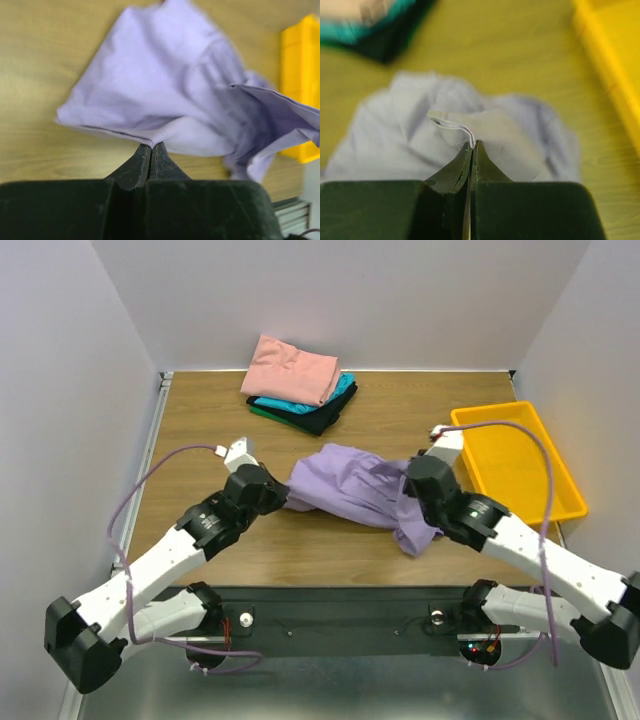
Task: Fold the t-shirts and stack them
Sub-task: Flatten the tshirt out
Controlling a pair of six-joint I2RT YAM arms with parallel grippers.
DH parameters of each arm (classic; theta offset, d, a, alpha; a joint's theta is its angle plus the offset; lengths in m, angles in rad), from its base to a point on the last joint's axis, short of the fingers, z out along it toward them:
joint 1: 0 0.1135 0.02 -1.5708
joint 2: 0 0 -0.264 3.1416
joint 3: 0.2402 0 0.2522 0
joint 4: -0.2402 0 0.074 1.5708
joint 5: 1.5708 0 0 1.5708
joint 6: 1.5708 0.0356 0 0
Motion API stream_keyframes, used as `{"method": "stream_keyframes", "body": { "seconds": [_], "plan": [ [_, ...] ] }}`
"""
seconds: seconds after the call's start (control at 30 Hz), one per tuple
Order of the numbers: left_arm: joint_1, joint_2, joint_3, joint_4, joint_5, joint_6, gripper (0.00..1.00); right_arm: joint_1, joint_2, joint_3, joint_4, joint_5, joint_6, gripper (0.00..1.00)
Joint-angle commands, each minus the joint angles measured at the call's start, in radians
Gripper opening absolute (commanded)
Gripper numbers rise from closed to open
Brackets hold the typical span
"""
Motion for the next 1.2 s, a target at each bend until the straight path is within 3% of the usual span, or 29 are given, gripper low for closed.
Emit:
{"method": "stream_keyframes", "body": {
  "seconds": [0.0,0.33,0.43,0.6,0.67,0.8,0.87,1.03,1.1,1.17],
  "plan": [
    [0.011,-0.085,0.161,-0.034,-0.149,0.035,0.00,0.008,-0.118,0.116,0.051,0.361,-0.030,0.00],
    [0.012,-0.225,0.460,-0.074,-0.436,0.123,0.00,0.008,-0.212,0.483,0.047,0.583,-0.295,0.00],
    [0.012,-0.261,0.568,-0.107,-0.484,0.146,0.00,0.008,-0.232,0.592,0.049,0.529,-0.348,0.00],
    [0.012,-0.318,0.684,-0.094,-0.494,0.203,0.00,0.006,-0.220,0.765,0.052,0.296,-0.473,0.00],
    [0.012,-0.349,0.703,-0.071,-0.468,0.230,0.00,0.006,-0.206,0.840,0.052,0.226,-0.499,0.00],
    [0.012,-0.386,0.725,-0.057,-0.454,0.250,0.00,0.008,-0.156,0.925,0.052,0.228,-0.538,0.00],
    [0.012,-0.387,0.715,-0.057,-0.514,0.249,0.00,0.006,-0.102,0.951,0.052,0.253,-0.578,0.00],
    [0.012,-0.299,0.640,-0.100,-0.735,0.178,0.00,0.008,0.096,0.962,0.054,0.489,-0.670,0.00],
    [0.012,-0.217,0.605,-0.173,-0.833,0.102,0.00,0.003,0.197,0.954,0.060,0.495,-0.684,0.00],
    [0.021,-0.144,0.570,-0.241,-0.887,0.036,0.00,-0.099,0.254,0.951,0.066,0.445,-0.638,0.00]
  ]
}}
